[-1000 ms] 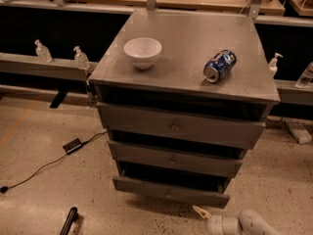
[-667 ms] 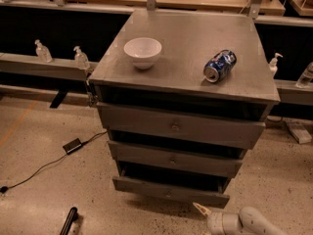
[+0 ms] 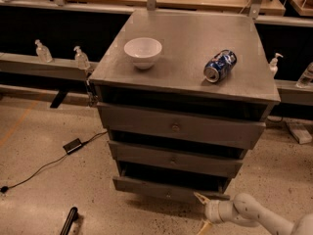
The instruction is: Open bottom drawer
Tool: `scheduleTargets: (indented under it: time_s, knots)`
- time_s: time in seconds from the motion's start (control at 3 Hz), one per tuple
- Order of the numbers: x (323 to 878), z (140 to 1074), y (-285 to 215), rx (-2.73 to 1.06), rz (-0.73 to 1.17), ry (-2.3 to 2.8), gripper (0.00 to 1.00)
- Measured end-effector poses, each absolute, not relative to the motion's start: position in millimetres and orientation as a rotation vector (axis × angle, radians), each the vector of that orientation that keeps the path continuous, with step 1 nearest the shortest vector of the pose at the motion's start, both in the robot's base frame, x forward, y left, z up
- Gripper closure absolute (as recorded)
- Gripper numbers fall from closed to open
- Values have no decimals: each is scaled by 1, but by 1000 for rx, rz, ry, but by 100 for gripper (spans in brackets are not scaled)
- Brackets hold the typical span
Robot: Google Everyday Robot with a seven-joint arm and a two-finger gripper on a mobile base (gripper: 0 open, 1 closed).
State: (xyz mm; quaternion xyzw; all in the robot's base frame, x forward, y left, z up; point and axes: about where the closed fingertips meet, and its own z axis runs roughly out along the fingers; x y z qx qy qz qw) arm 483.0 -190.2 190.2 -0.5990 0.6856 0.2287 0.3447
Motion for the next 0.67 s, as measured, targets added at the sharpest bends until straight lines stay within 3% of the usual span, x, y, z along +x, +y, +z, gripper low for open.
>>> scheduleTargets:
  time_s: [0.67]
  knots:
    - [504, 185, -193, -1584, 549, 1792, 0]
